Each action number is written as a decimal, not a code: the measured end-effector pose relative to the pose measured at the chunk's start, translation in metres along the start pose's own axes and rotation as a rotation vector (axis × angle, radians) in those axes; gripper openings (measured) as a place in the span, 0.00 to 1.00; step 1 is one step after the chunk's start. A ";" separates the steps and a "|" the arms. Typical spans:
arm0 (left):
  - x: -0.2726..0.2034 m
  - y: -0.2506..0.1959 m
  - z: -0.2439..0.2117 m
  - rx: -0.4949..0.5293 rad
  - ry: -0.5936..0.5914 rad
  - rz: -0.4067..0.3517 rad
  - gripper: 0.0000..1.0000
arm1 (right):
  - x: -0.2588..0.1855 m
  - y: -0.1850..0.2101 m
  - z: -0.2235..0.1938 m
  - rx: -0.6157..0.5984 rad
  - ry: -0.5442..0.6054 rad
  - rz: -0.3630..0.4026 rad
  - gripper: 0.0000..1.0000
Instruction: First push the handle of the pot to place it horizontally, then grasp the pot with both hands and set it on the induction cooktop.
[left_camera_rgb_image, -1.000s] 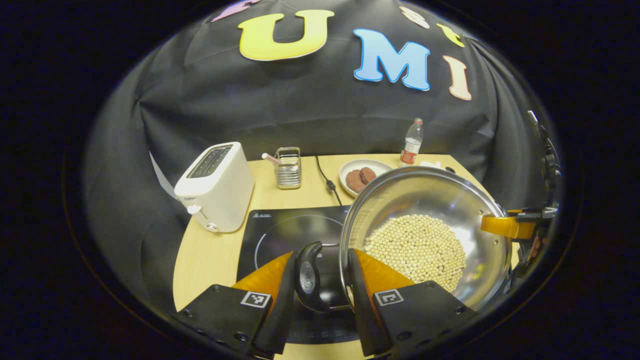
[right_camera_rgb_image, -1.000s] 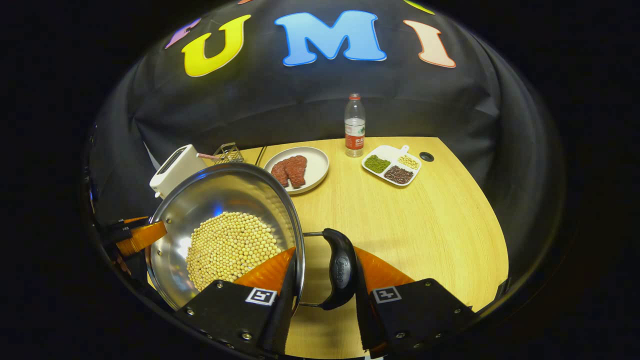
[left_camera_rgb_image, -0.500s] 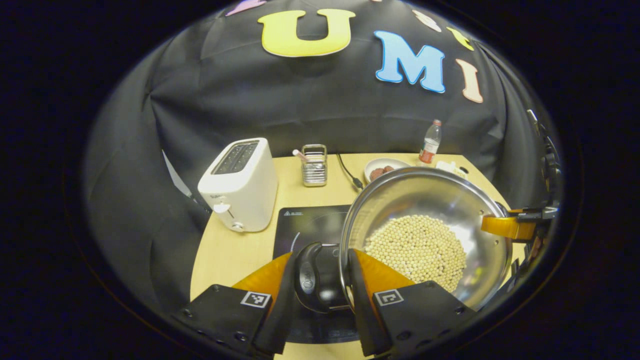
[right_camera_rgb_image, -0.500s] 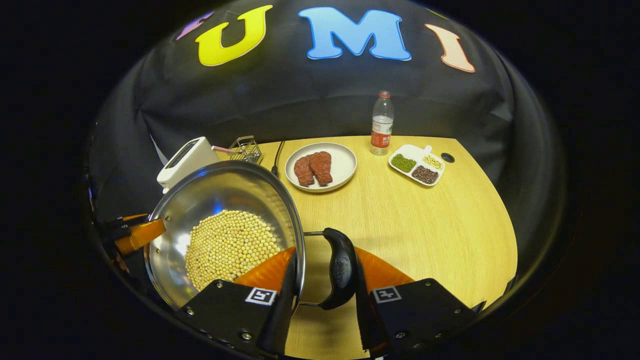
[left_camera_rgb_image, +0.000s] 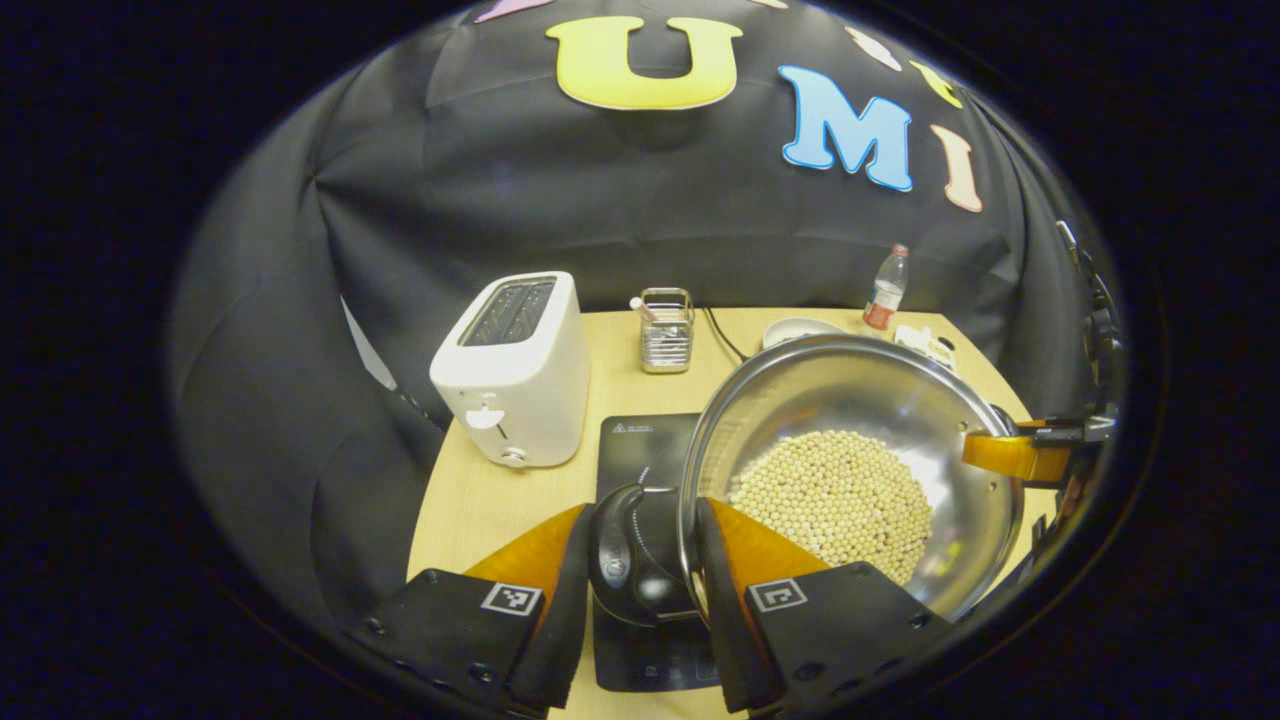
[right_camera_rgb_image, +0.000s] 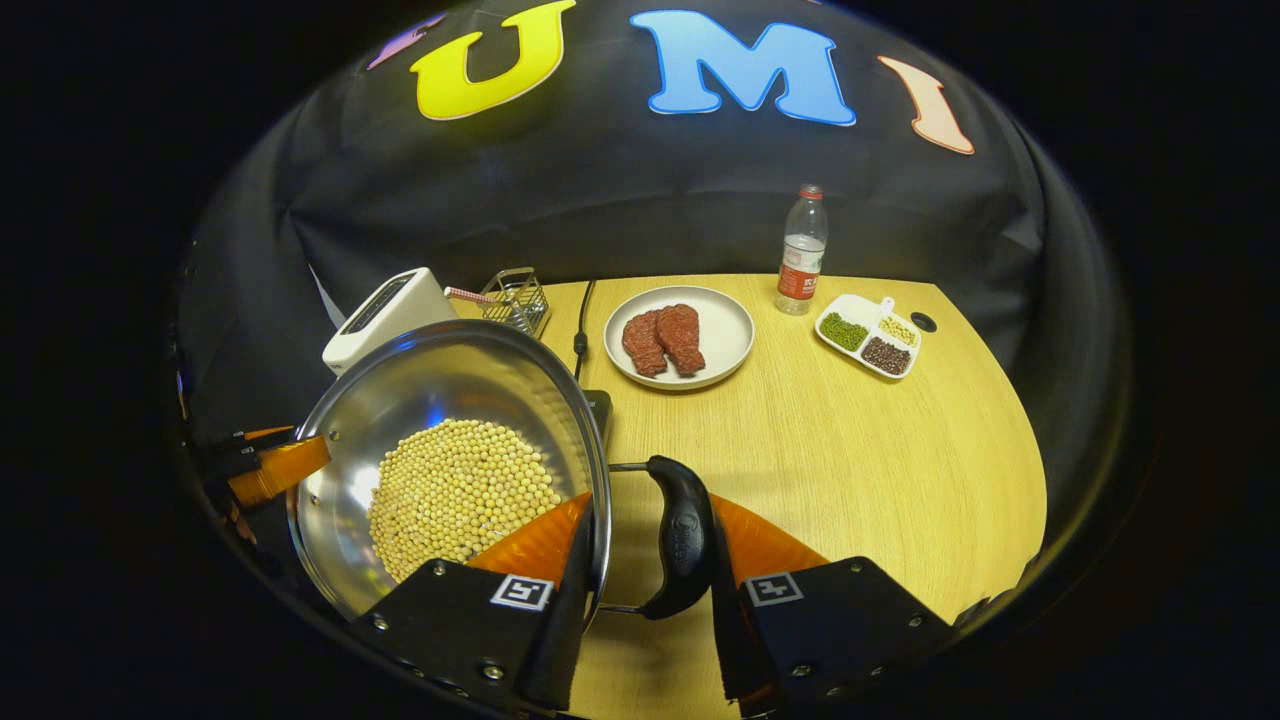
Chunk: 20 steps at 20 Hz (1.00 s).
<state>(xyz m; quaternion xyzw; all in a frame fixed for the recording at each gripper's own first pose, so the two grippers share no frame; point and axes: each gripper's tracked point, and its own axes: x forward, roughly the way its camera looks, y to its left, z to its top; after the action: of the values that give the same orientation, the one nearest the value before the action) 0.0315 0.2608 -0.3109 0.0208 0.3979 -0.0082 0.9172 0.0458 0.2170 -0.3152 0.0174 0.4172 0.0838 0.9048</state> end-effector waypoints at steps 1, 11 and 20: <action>0.002 0.003 0.002 0.004 0.000 -0.001 0.61 | 0.002 0.003 0.000 0.003 0.002 -0.002 0.55; 0.032 0.037 0.009 0.031 0.000 -0.021 0.58 | 0.025 0.030 0.004 0.035 0.018 -0.026 0.55; 0.073 0.051 -0.001 0.040 0.035 -0.056 0.58 | 0.053 0.037 -0.003 0.060 0.062 -0.059 0.55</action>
<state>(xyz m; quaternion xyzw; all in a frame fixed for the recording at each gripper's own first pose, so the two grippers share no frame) 0.0828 0.3119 -0.3633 0.0282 0.4143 -0.0416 0.9088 0.0718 0.2625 -0.3530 0.0298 0.4476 0.0448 0.8926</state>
